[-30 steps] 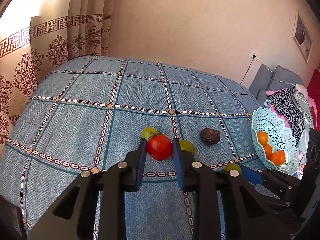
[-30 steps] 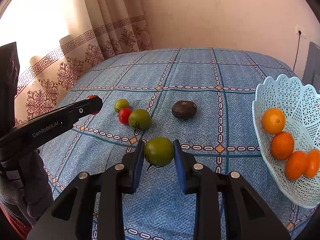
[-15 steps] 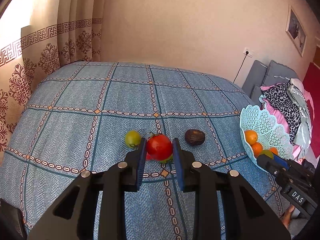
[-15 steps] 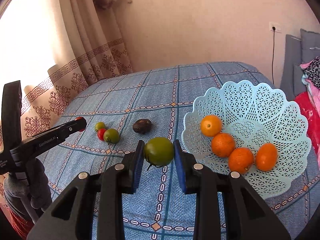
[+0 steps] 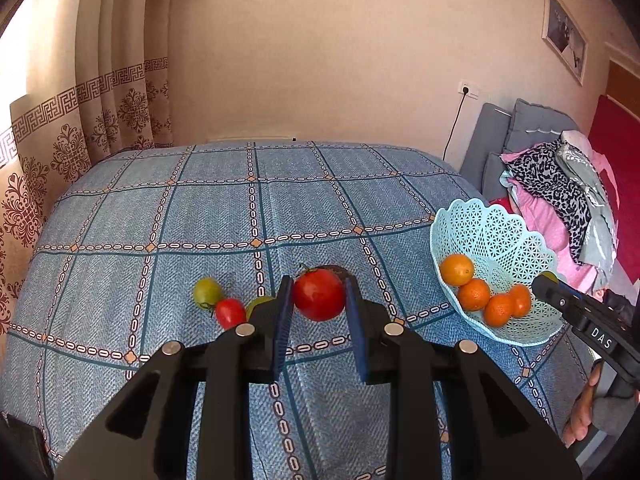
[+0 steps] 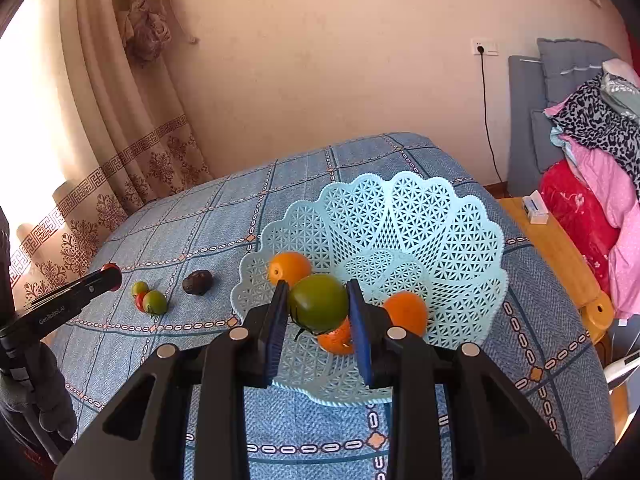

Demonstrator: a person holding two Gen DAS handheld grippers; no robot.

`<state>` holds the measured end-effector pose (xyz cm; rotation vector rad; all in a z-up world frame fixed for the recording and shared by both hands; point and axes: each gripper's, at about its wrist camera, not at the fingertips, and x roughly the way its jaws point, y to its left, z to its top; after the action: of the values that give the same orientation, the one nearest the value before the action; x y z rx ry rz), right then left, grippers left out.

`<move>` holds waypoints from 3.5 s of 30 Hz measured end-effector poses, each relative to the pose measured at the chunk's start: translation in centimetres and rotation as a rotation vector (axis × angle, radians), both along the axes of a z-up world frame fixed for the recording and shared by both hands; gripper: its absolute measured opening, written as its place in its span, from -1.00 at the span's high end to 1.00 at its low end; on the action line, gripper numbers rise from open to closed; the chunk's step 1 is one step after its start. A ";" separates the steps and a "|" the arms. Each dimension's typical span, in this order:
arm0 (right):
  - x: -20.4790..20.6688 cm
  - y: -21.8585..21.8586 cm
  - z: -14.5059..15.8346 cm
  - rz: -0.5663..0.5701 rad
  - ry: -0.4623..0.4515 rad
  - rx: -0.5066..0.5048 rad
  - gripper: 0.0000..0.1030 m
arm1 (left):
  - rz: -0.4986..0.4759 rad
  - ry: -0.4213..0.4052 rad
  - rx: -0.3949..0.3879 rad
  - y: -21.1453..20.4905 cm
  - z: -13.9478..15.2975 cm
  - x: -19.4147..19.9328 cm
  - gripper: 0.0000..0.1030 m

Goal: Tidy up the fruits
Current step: 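Carry the green tomato into the basket and open the right tool while the left tool carries its tomato, then lower the red tomato into the basket and open the left tool, then move both open tools back toward the remaining tomatoes and avocado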

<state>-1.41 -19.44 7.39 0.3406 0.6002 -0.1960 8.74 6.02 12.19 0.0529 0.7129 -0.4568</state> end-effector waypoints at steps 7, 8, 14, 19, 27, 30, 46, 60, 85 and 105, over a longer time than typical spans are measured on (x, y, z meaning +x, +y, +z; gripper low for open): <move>-1.2 -2.3 -0.8 -0.077 0.012 -0.014 0.43 | -0.043 -0.008 0.014 -2.4 0.1 -0.7 0.48; -1.3 -2.5 -0.8 -0.083 0.011 -0.018 0.43 | -0.050 -0.009 0.016 -2.6 0.2 -0.6 0.48; -1.7 -2.9 -0.8 -0.117 0.002 -0.058 0.42 | -0.092 -0.008 0.021 -4.4 0.3 -1.2 0.49; -2.1 -3.4 -0.9 -0.134 -0.003 -0.051 0.41 | -0.126 -0.014 0.028 -5.8 0.5 -1.7 0.49; -2.5 -4.0 -0.6 -0.152 -0.030 -0.043 0.40 | -0.180 -0.014 0.041 -8.0 0.3 -2.5 0.48; -2.6 -4.1 -0.6 -0.157 -0.037 -0.043 0.40 | -0.200 -0.013 0.044 -8.8 0.2 -2.8 0.48; -2.7 -4.6 -1.1 -0.176 -0.043 -0.032 0.25 | -0.353 0.042 0.057 -14.5 -1.8 -4.9 0.48; -2.7 -4.5 -1.2 -0.183 -0.043 -0.029 0.25 | -0.296 0.036 0.029 -12.7 -1.6 -3.6 -0.24; -1.9 -1.1 0.0 -0.111 -0.055 -0.046 -0.34 | -0.063 0.023 -0.040 -4.3 0.1 0.3 -0.80; 0.5 4.5 0.5 0.038 -0.043 -0.062 -0.34 | 0.139 0.026 0.001 3.2 -1.5 3.3 -0.81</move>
<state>-0.91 -14.95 7.85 0.2731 0.5568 -0.1699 12.06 9.24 10.71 -0.0018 0.7372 -0.3241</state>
